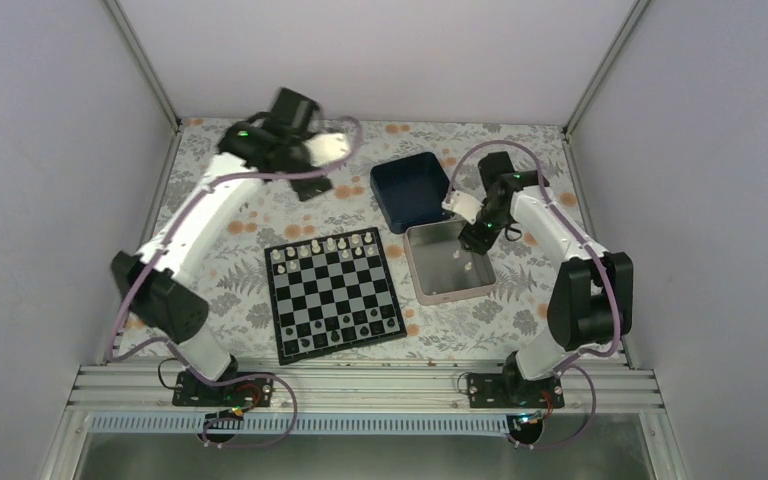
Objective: Set up the chess pieces on the board
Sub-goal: Pick up the chess piece from the storage box.
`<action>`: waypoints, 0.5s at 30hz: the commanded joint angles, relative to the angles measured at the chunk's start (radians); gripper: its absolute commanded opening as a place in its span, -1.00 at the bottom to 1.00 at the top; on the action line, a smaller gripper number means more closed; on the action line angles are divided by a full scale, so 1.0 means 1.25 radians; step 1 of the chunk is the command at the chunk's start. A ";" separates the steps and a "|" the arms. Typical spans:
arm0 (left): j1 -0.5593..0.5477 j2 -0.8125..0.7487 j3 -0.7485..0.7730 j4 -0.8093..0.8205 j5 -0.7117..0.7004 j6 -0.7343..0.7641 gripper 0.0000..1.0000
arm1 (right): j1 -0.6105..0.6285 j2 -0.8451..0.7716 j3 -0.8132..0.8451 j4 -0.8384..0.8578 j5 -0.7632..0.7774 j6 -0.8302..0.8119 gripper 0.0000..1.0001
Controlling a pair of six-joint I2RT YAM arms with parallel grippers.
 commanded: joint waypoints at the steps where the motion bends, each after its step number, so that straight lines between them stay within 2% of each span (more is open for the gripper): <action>1: 0.186 -0.140 -0.178 0.251 0.030 -0.019 1.00 | 0.028 0.033 -0.009 0.015 0.012 0.032 0.19; 4: 0.318 -0.179 -0.268 0.376 0.072 -0.046 1.00 | 0.040 0.071 -0.006 0.042 0.017 0.049 0.10; 7: 0.410 -0.164 -0.273 0.389 0.131 -0.085 1.00 | 0.050 0.110 -0.009 0.065 0.031 0.061 0.03; 10: 0.445 -0.155 -0.272 0.386 0.159 -0.109 1.00 | 0.058 0.143 -0.014 0.084 0.034 0.068 -0.05; 15: 0.453 -0.157 -0.277 0.386 0.176 -0.127 1.00 | 0.074 0.183 -0.018 0.101 0.025 0.076 -0.18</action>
